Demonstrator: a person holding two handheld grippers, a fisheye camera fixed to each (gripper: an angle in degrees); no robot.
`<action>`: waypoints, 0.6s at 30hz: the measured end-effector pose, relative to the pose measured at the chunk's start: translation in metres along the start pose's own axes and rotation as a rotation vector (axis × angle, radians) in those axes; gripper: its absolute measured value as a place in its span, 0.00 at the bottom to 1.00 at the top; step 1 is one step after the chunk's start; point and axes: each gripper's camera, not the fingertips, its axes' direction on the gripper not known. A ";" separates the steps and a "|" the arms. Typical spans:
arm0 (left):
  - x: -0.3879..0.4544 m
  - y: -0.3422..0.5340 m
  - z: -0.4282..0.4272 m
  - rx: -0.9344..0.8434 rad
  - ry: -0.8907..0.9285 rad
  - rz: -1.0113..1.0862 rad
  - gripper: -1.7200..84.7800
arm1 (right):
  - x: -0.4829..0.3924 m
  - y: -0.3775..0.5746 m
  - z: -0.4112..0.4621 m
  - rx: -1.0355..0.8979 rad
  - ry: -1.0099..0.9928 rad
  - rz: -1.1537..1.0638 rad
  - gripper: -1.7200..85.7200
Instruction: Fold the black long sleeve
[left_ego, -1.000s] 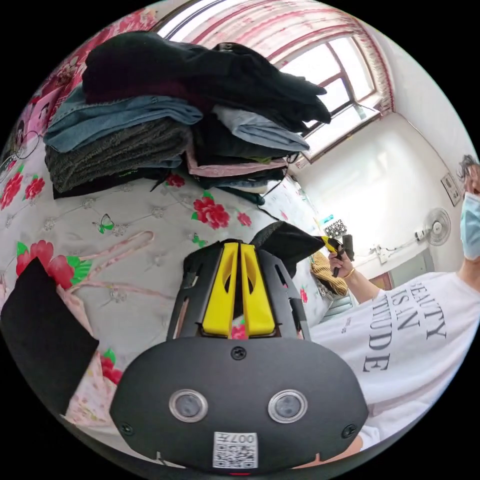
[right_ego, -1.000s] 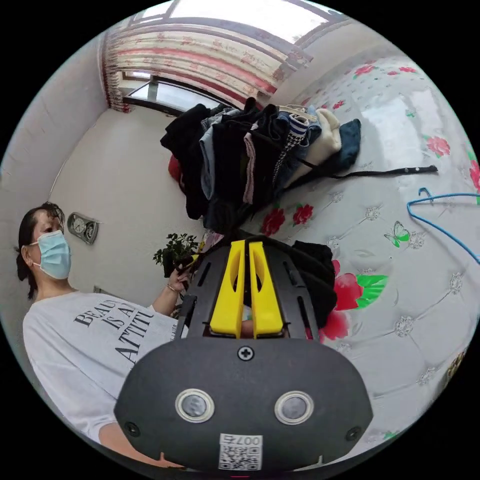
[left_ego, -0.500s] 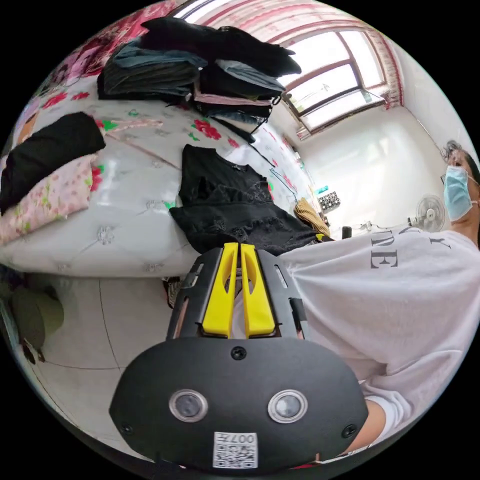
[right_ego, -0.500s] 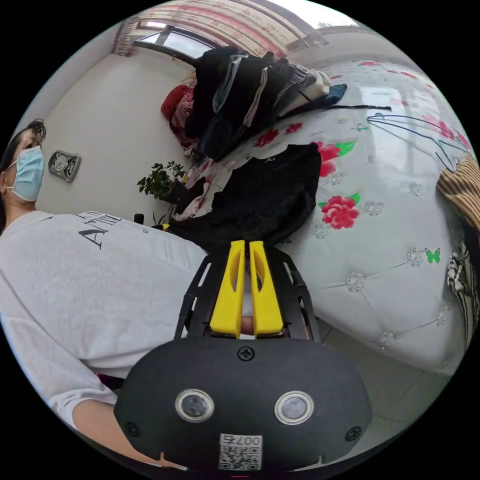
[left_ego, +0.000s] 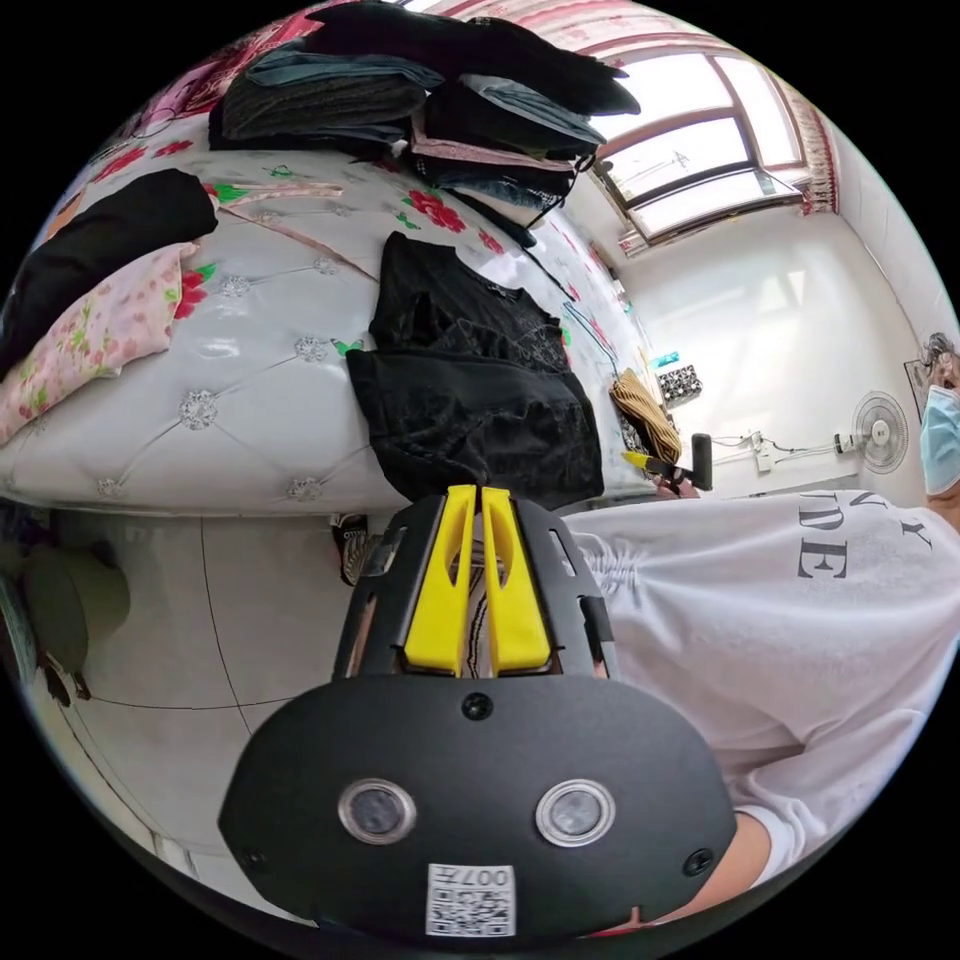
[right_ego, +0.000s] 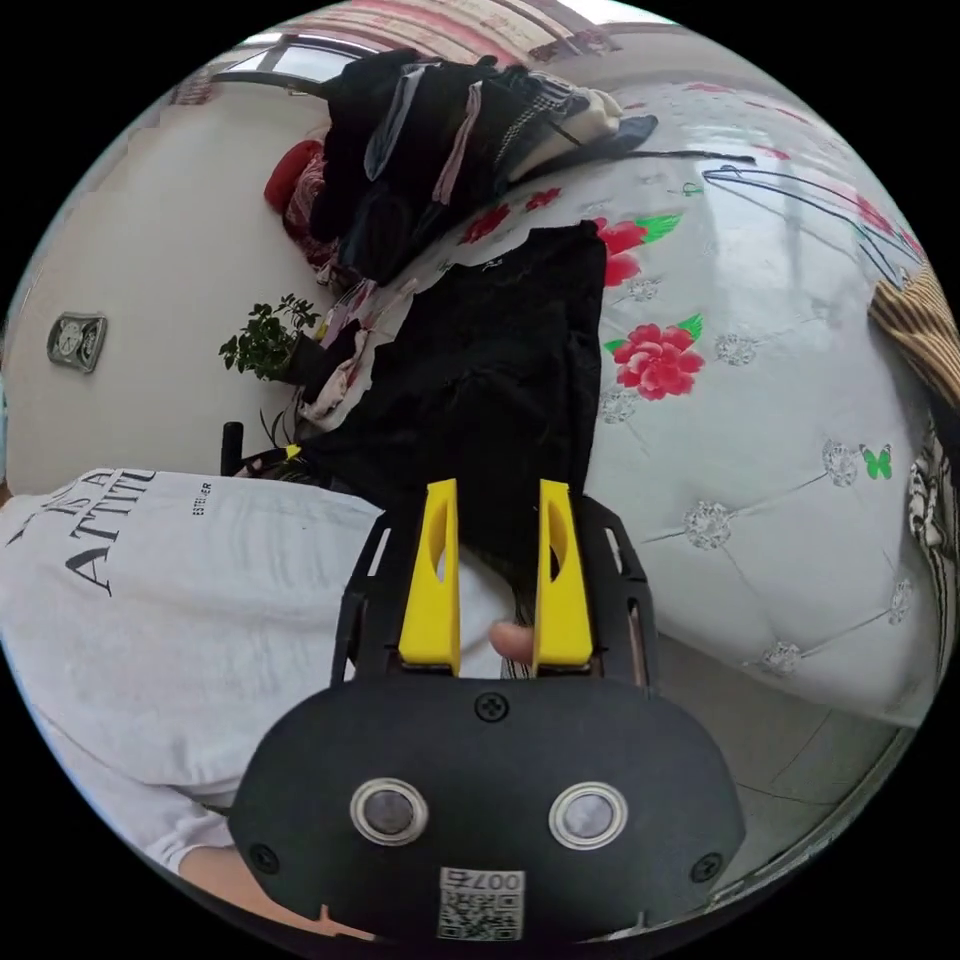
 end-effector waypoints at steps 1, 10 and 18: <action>0.000 0.000 0.000 0.002 0.000 -0.001 0.01 | -0.005 -0.008 0.018 -0.036 0.019 -0.019 0.09; -0.006 0.002 0.007 -0.051 -0.045 -0.019 0.01 | -0.034 0.000 0.102 -0.277 0.259 -0.114 0.03; -0.017 -0.002 0.016 -0.055 -0.031 -0.055 0.01 | -0.025 -0.002 0.090 -0.154 0.275 -0.017 0.07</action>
